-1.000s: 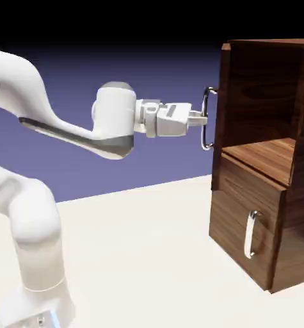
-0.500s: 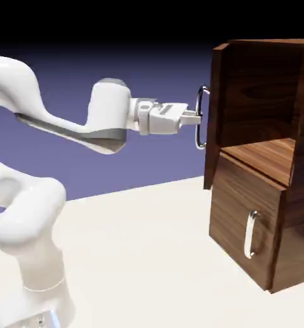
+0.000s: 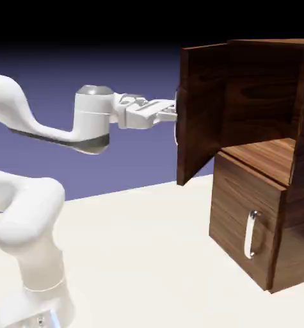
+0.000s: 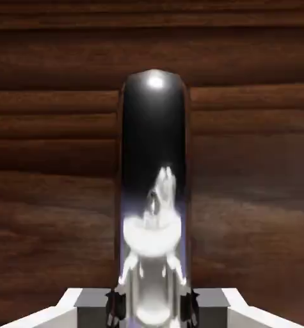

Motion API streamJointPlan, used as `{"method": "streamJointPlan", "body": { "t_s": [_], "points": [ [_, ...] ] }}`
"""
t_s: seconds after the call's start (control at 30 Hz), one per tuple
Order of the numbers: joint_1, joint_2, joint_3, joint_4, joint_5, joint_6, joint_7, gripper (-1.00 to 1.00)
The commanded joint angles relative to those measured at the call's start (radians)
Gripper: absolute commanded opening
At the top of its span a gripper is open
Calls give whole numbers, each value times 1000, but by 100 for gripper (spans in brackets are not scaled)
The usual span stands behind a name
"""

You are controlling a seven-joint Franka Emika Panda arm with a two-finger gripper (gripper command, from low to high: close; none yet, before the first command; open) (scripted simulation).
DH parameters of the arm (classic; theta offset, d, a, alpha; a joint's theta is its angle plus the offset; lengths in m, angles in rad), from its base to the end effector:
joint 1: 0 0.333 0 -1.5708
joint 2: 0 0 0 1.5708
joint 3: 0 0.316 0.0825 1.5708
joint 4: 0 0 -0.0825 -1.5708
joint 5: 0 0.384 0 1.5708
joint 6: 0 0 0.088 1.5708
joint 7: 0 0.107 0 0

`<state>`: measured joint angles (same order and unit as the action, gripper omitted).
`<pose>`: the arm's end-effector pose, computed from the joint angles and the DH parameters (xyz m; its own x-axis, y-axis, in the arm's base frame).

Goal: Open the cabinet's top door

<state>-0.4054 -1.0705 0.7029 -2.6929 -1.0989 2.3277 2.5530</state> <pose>0.3200 0.1143 0.5352 -0.5635 -0.4257 0.7080 -0.5634 -0.4288 -0.7062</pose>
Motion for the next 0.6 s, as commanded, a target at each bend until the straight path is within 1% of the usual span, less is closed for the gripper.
{"method": "streamJointPlan", "body": {
  "t_s": [0.0, 0.27, 0.57],
  "points": [
    [4, 3, 25, 13, 35, -44, -10, -100],
    [-54, 50, 250, 183, 255, -392, -57, -100],
    [-297, 89, 523, 492, 434, -765, -96, -100]
  ]
}}
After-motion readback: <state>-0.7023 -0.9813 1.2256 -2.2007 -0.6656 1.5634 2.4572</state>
